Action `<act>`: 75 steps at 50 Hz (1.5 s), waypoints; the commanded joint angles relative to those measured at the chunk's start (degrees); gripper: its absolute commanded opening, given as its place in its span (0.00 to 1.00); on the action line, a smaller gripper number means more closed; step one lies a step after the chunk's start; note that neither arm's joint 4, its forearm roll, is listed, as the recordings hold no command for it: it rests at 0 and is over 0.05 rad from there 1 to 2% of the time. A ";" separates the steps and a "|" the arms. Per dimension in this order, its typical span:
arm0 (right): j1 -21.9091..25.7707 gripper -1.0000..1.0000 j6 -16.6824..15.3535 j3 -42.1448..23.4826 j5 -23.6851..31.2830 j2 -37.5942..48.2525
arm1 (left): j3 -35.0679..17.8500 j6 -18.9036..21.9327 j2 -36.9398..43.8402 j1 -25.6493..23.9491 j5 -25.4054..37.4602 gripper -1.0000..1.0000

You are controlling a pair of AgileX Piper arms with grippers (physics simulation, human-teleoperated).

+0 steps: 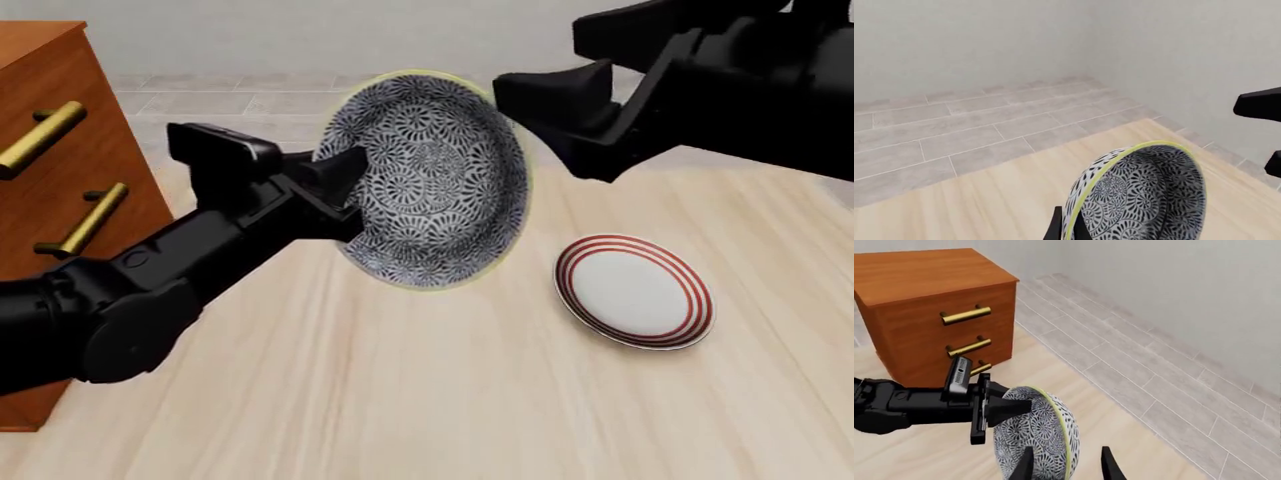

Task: Put the bowl on top of the cabinet.

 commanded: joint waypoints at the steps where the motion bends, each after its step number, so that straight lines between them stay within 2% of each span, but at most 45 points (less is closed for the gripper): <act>1: 0.24 1.00 1.50 0.82 -0.03 -4.66 | -1.69 0.27 1.36 -0.35 0.34 0.00; 6: 0.73 1.00 2.66 2.12 -0.92 -6.24 | -3.16 1.10 2.18 -0.88 1.44 0.00; 13: 0.94 1.00 2.29 2.33 -1.54 -7.25 | -4.35 1.83 1.82 -0.49 3.22 0.00; 25: 0.54 1.00 3.63 1.90 -2.59 -9.45 | -5.23 2.25 1.07 0.08 6.31 0.00; 35: -0.32 1.00 4.87 1.71 -2.47 -12.39 | -9.46 3.79 0.93 0.66 13.82 0.00; 42: -0.18 1.00 5.54 1.70 -2.78 -13.65 | -11.04 1.98 0.33 -0.77 17.10 0.00; 46: 0.49 1.00 5.51 2.54 -3.85 -14.08 | -12.88 2.28 0.98 -1.35 20.11 0.00; 50: 0.51 1.00 5.81 2.66 -4.06 -14.22 | -14.25 2.43 1.54 -1.05 22.40 0.00; 53: 0.75 1.00 5.54 2.81 -4.26 -14.41 | -15.04 0.97 1.76 -0.98 23.93 0.00; 57: 0.40 1.00 5.80 2.72 -4.34 -14.44 | -15.95 1.63 1.82 -1.00 25.66 0.00; 60: 0.18 1.00 6.09 2.55 -4.25 -14.39 | -16.52 0.09 1.88 -0.90 26.62 0.00; 68: -0.31 1.00 6.55 2.38 -4.22 -14.49 | -19.62 -0.80 1.65 0.14 31.59 0.00; 75: -0.66 1.00 7.29 1.92 -3.87 -14.65 | -20.28 -1.68 1.24 0.89 32.99 0.00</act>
